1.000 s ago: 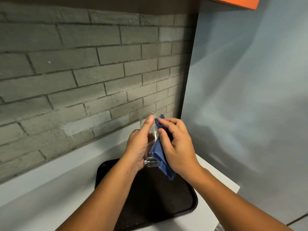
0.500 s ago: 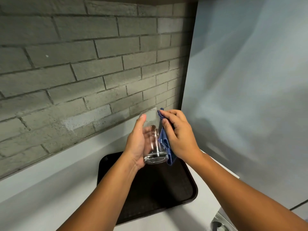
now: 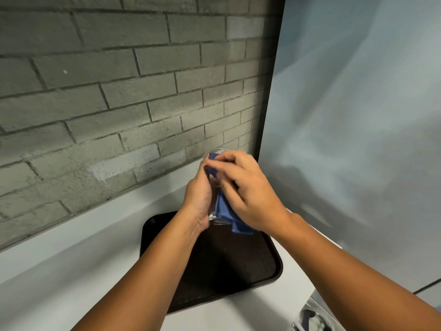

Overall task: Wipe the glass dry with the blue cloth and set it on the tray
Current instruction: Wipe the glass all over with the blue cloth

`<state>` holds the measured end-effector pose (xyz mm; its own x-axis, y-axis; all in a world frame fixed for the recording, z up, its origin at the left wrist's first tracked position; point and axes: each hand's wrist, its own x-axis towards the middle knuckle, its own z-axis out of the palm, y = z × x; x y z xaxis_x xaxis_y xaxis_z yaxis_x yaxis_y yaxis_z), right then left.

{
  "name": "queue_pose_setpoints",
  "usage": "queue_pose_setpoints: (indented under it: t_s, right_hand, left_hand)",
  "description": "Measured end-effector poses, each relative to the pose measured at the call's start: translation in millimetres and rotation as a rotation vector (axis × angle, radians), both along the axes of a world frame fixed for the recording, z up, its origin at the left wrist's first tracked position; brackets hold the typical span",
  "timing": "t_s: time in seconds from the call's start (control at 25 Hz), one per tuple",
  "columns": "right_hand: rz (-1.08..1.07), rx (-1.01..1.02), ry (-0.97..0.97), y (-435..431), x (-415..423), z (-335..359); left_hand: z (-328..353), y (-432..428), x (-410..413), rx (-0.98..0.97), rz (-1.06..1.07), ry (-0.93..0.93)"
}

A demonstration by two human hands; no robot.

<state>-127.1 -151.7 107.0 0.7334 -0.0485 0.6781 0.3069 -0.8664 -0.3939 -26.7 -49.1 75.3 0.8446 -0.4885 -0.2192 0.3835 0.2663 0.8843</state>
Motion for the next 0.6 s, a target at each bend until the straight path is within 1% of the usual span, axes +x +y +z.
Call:
queue_pose_setpoints:
  t_s: [0.08,0.12,0.16,0.24,0.28,0.36,0.4,0.52,0.56,0.6]
  right_hand:
    - [-0.15,0.25,0.017,-6.3,8.3,5.7]
    - [-0.21,0.32,0.028,-5.4,8.7,7.2]
    - [-0.208,0.306,0.026,-2.2,6.6,6.8]
    - [-0.13,0.158,-0.016,-0.3,1.9,-0.2]
    - [-0.13,0.153,-0.044,-5.1,2.8,-0.4]
    - [-0.222,0.332,-0.021,-13.8,5.2,1.6]
    - [-0.255,0.369,-0.007,-12.6,3.4,2.1]
    - [-0.167,0.186,-0.04,-8.9,-0.4,-4.3]
    - [-0.18,0.201,-0.053,-12.1,0.4,-3.8]
    - [-0.221,0.287,-0.049,-15.6,3.1,-1.8]
  left_hand:
    - [2.6,-3.0,-0.6,0.062,0.007,-0.054]
    - [5.1,-4.0,-1.5,0.088,0.007,-0.067]
    - [9.0,-4.9,-2.2,0.1,0.014,-0.065]
    - [11.9,-9.0,-0.7,0.054,0.015,-0.04]
    - [12.2,-10.9,-0.6,0.042,0.006,-0.041]
    - [11.1,-15.7,-2.1,0.077,0.008,-0.06]
    - [9.8,-18.0,-3.2,0.088,0.005,-0.064]
    - [8.1,-25.3,-3.5,0.094,0.018,-0.055]
    - [8.3,-26.6,-3.7,0.092,0.014,-0.057]
    - [8.2,-26.7,-3.7,0.089,0.017,-0.063]
